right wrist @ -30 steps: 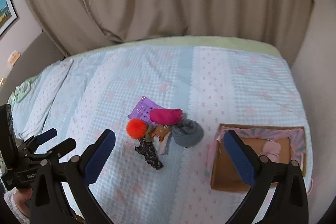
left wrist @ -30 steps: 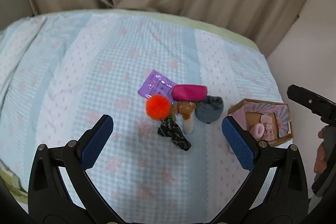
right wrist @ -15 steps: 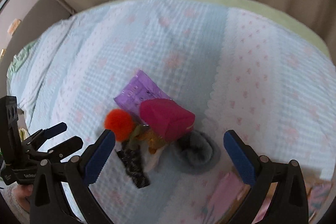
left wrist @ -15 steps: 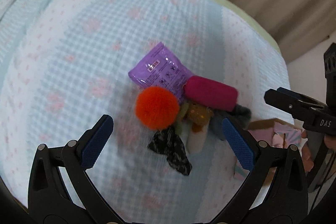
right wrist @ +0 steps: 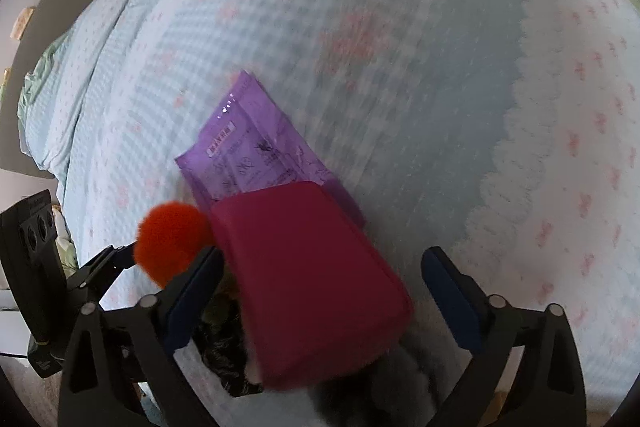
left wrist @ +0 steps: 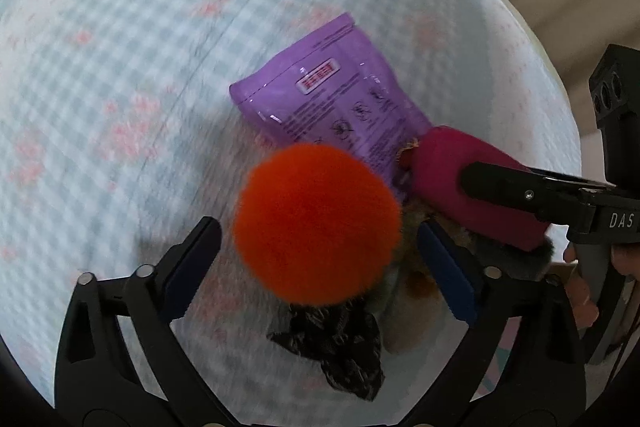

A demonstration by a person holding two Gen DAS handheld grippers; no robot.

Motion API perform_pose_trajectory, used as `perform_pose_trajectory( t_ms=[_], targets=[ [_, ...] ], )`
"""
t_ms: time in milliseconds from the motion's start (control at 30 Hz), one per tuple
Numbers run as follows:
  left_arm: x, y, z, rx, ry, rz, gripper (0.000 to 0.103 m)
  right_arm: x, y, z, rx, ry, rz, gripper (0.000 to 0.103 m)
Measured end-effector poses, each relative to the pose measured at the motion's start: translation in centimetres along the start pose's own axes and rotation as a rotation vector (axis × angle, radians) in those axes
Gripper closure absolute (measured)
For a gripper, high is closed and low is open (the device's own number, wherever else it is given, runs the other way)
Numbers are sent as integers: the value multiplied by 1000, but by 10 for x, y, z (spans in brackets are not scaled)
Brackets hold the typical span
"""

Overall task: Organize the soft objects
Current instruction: 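Grasp the orange pompom with the left tool while the right tool grasps the magenta pouch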

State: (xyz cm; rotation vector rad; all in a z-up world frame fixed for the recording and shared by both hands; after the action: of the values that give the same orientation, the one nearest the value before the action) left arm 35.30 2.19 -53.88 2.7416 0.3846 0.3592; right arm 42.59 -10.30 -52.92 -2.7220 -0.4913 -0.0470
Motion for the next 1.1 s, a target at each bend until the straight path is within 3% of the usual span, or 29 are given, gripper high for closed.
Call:
perform_pose_trajectory(
  t_ms=[67,133,300,633,1100],
  targets=[
    [0,-3,6,0,-1,-18,21,1,-3,6,36,-8,5,16],
    [0,-4,10,-3,0,-33,41,0,-5,8,71,-9,6,29],
    [-1,-1,22,31,-12,-13,66,-5,-16,11,65,-13,-24,39],
    [-2,-4,13,18,4,-17,71,-10,-24,2,9,40,-48,54],
    [9,8,-64,-7,115,34,71,-19,-61,-74,-12,201,-14,56]
  ],
)
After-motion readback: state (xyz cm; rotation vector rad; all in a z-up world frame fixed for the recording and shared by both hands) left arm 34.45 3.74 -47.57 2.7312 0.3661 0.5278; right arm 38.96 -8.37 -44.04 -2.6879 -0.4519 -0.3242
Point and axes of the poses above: each gripper's, at about its wrist camera, not at the fingertips, and z roughly the way its jaws point, y to its right, x to its top, the point moved 7 cm from there along z, roughly the way its jaws point, and after that the axes turned 2 degrees about -x, right-handed, at the moved point
